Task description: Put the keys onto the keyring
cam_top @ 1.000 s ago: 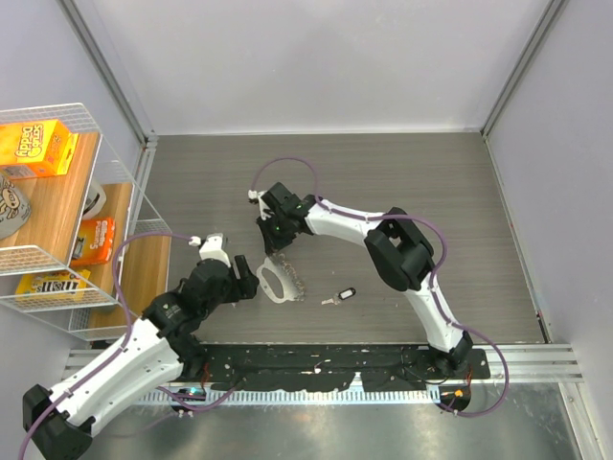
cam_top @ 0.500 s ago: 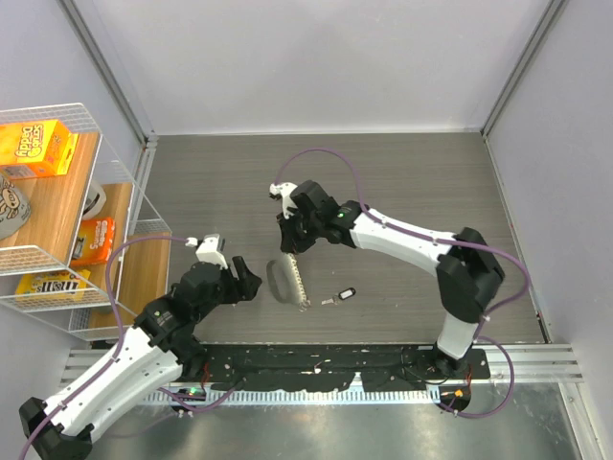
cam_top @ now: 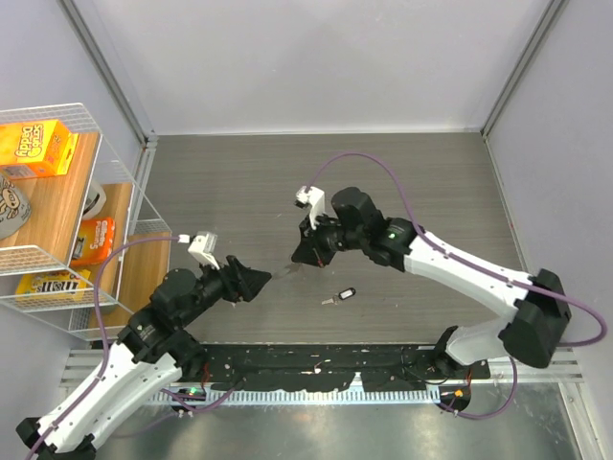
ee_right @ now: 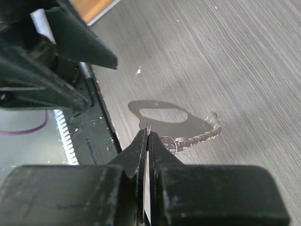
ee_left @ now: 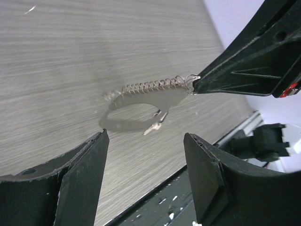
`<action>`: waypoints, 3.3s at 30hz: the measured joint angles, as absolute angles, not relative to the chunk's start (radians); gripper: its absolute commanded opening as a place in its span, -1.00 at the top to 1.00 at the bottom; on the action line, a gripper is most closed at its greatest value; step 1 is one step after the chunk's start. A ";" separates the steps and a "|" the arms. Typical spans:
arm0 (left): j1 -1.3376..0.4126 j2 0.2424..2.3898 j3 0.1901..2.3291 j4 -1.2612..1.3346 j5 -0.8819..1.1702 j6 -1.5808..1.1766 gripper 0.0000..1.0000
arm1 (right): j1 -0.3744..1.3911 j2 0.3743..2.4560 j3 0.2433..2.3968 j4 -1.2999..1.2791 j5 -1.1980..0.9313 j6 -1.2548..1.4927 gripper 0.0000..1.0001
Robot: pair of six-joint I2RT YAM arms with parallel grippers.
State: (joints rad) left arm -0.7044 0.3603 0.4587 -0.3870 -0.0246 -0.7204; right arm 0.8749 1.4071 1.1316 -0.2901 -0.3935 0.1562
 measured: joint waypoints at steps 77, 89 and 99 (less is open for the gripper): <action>-0.704 0.580 0.477 0.630 0.569 -0.889 0.21 | 1.007 0.989 1.075 -0.032 -0.432 0.353 0.89; -0.704 0.581 0.489 0.655 0.588 -0.890 0.44 | 1.007 1.009 1.090 -0.036 -0.448 0.377 0.90; -0.704 0.596 0.492 0.661 0.588 -0.893 1.00 | 1.007 1.016 1.093 -0.035 -0.470 0.394 0.89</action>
